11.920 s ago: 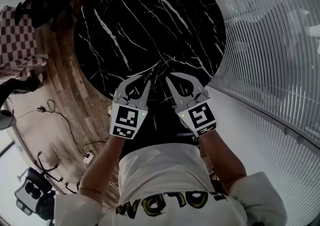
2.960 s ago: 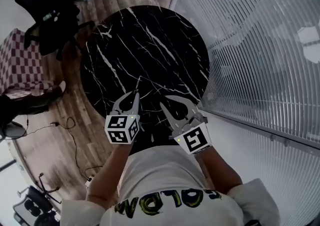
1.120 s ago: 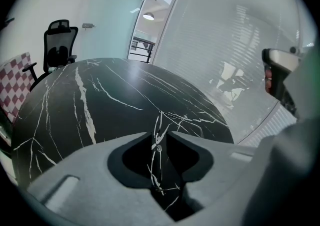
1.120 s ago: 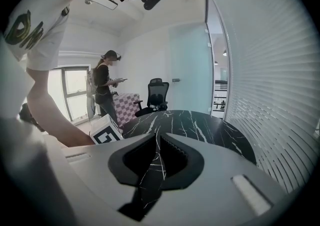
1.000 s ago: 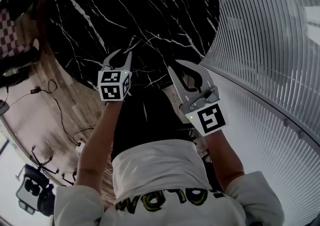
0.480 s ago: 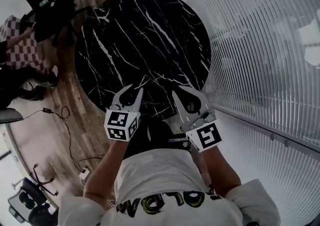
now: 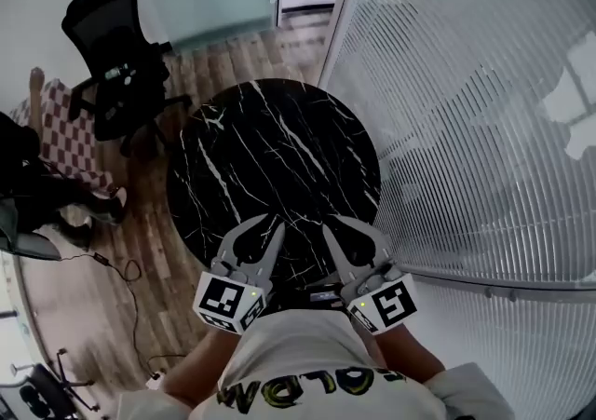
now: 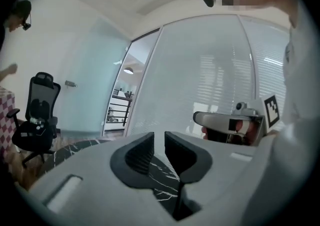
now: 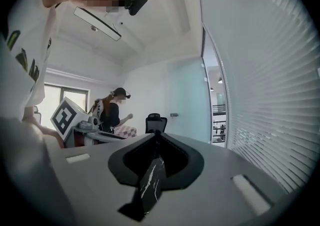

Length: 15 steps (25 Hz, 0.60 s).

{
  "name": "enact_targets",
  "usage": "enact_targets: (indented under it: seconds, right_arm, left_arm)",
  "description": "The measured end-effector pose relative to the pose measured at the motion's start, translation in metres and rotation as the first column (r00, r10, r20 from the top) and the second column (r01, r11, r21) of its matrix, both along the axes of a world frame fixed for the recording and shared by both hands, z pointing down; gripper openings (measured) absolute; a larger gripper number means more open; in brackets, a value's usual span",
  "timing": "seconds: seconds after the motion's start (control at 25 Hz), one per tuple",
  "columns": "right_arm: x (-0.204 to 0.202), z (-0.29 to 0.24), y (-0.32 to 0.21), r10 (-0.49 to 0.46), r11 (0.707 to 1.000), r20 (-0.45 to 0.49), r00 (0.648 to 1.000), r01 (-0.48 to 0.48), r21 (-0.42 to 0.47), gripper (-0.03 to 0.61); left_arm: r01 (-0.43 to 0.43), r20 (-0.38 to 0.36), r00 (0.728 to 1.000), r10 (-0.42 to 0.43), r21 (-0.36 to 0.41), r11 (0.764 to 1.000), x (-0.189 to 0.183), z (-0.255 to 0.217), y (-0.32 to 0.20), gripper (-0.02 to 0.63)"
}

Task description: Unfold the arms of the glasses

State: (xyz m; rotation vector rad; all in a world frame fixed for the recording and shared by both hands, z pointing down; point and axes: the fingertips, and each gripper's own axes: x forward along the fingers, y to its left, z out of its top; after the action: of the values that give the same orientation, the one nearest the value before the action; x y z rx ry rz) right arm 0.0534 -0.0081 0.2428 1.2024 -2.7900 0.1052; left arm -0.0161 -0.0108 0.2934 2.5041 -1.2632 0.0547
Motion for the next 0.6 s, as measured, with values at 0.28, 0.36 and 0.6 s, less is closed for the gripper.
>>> enact_targets:
  seconds: [0.28,0.36,0.6]
  right_arm:
    - [-0.007,-0.046,0.013,-0.028,0.999,0.042,0.999,0.027,0.045,0.029]
    - [-0.011,-0.052,0.017,-0.043,0.998,0.057,0.997,0.04,0.042,0.028]
    - [-0.019,-0.064,0.022,-0.06,0.996,0.087,0.994,0.054,0.066,0.025]
  left_arm:
    - [-0.013,-0.031,0.999,0.016,0.076,0.997,0.005,-0.053,0.017,0.049]
    - [-0.013,-0.038,0.999,0.016,0.093,0.996,0.004,-0.062,0.02,0.043]
    - [-0.021,-0.058,0.998,0.029,0.135,0.991,0.006,-0.079,0.022,0.018]
